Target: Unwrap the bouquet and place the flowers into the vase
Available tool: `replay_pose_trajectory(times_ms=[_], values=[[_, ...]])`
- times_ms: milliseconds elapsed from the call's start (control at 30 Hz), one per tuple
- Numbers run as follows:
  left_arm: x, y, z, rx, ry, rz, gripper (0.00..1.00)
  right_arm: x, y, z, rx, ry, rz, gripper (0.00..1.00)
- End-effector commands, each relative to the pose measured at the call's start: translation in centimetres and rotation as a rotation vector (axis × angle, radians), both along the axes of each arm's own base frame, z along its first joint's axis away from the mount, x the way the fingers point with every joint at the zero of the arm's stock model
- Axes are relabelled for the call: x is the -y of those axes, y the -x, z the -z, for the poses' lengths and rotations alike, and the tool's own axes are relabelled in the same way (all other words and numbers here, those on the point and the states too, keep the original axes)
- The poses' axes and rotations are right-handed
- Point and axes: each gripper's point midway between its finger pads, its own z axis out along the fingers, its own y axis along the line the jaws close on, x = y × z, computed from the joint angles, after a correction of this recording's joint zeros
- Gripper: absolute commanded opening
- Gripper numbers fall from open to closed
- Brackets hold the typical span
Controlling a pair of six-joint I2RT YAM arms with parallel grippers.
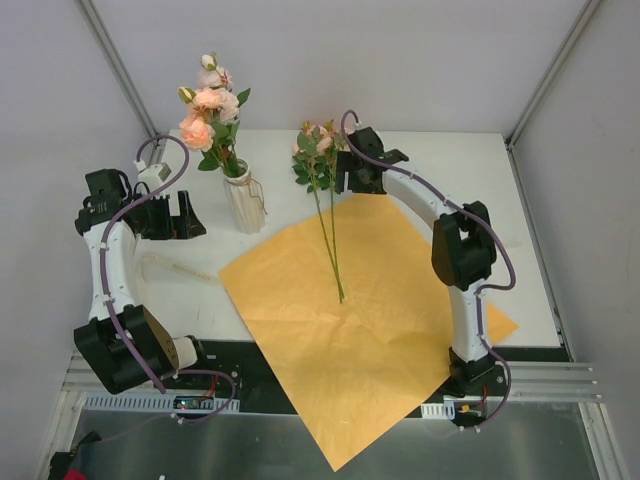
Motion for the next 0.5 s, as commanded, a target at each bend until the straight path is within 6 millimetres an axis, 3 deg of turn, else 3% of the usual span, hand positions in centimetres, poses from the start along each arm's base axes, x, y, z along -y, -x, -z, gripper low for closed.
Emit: replay_pose_trajectory(times_ms=[0, 233, 467], values=[[-0.6, -0.9, 0.2, 0.007, 0.004, -0.002, 0.99, -1.9, 0.2, -0.1, -0.003, -0.002, -0.017, 0.86], [-1.2, -1.3, 1.8, -0.006, -0.014, -0.001, 0.99, -3.7, -0.3, 1.3, -0.02, -0.019, -0.029, 0.82], [-2.0, -2.0, 3.1, -0.017, -0.039, -0.002, 0.99, -3.8, -0.1, 2.6, -0.05, -0.018, -0.006, 0.77]])
